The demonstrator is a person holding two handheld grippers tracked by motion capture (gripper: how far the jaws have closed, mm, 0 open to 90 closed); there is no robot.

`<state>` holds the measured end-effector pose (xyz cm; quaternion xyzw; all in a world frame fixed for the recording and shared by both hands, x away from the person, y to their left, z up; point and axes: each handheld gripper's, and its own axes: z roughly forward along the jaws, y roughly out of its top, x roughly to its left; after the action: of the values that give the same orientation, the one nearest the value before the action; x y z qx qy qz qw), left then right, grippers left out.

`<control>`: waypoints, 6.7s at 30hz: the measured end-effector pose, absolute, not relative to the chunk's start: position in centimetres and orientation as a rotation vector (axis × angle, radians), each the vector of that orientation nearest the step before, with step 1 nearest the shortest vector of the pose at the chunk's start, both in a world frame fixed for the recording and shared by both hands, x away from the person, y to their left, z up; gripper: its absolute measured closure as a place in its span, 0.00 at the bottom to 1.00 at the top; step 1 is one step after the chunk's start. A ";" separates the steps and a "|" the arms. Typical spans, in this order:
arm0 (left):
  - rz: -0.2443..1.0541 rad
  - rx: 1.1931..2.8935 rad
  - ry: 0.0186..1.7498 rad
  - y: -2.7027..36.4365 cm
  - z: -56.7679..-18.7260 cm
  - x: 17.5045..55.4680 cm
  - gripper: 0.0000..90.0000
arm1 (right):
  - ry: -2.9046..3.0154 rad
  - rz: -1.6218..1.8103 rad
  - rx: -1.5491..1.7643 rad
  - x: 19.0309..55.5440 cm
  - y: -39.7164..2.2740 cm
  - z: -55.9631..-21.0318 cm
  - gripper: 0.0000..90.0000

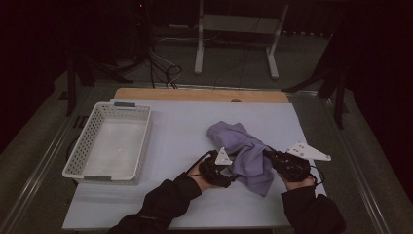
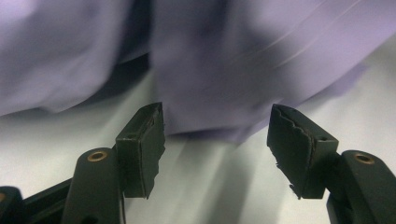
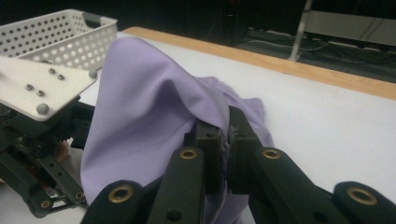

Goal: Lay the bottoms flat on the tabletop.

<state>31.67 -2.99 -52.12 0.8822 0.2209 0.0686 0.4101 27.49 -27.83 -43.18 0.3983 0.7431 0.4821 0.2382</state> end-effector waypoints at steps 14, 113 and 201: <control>0.219 2.263 0.472 -6.4 -53.0 33.2 0.68 | 1.984 1.345 1.149 27.7 -29.5 -42.9 0.95; 0.101 2.324 0.506 -2.0 -53.0 35.1 0.59 | 2.261 1.258 1.085 32.9 -29.0 -47.2 0.99; -0.085 2.372 0.574 1.1 -51.4 31.2 0.55 | 2.285 1.097 1.219 30.8 -32.3 -47.7 0.99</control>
<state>31.23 1.08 -51.38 0.9126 0.2209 -0.0326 0.3426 30.78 -32.31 -47.68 0.4276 0.8015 0.3848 0.1636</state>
